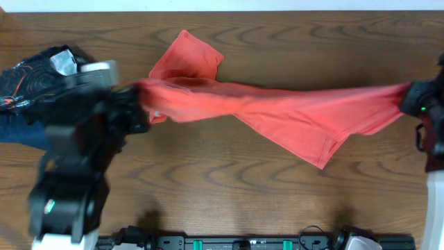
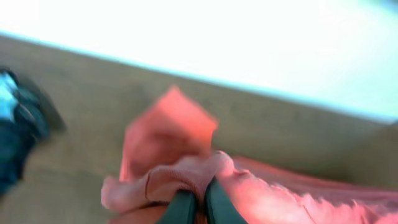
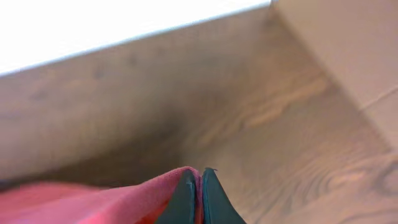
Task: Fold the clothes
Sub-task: 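Lift the shirt with both grippers, shake and lay it flat, then hold the bottom hem with both grippers and fold it upward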
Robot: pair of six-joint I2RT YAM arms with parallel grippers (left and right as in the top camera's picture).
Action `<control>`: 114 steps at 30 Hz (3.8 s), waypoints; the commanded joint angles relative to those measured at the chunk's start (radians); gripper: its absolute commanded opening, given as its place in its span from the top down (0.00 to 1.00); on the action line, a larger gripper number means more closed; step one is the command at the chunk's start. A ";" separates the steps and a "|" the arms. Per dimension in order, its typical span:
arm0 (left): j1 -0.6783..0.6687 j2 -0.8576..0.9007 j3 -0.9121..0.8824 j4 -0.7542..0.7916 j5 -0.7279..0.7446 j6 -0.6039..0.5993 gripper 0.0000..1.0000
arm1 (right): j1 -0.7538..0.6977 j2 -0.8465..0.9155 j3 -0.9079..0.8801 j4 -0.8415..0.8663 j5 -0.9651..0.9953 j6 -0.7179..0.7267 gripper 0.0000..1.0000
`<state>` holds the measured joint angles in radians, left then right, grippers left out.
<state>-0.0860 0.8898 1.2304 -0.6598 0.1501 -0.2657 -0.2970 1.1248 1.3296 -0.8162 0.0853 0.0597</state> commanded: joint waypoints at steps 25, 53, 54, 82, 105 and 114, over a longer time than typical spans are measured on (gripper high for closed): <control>0.063 0.172 0.279 -0.061 0.031 -0.027 0.94 | -0.003 0.107 0.202 0.026 -0.051 -0.043 0.99; 0.242 0.887 0.856 0.567 0.653 -0.370 0.94 | -0.060 0.595 0.685 0.426 -0.029 0.066 0.99; 0.242 0.887 0.855 0.467 0.717 -0.354 0.94 | -0.060 0.596 0.684 0.369 -0.029 0.045 0.99; 0.153 0.896 -0.101 -0.740 0.499 0.453 0.94 | -0.155 0.721 0.019 -0.340 0.117 0.119 0.99; 0.153 0.290 -0.413 -0.545 0.488 0.192 0.94 | -0.220 0.704 -0.161 -0.342 0.043 0.195 0.99; 0.153 0.281 -0.413 -0.232 0.488 0.109 0.94 | -0.220 0.646 -0.161 -0.165 0.011 0.194 0.99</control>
<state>0.0635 1.1584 0.8204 -0.9371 0.6464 -0.1181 -0.5030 1.8000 1.1679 -1.0187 0.1112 0.2344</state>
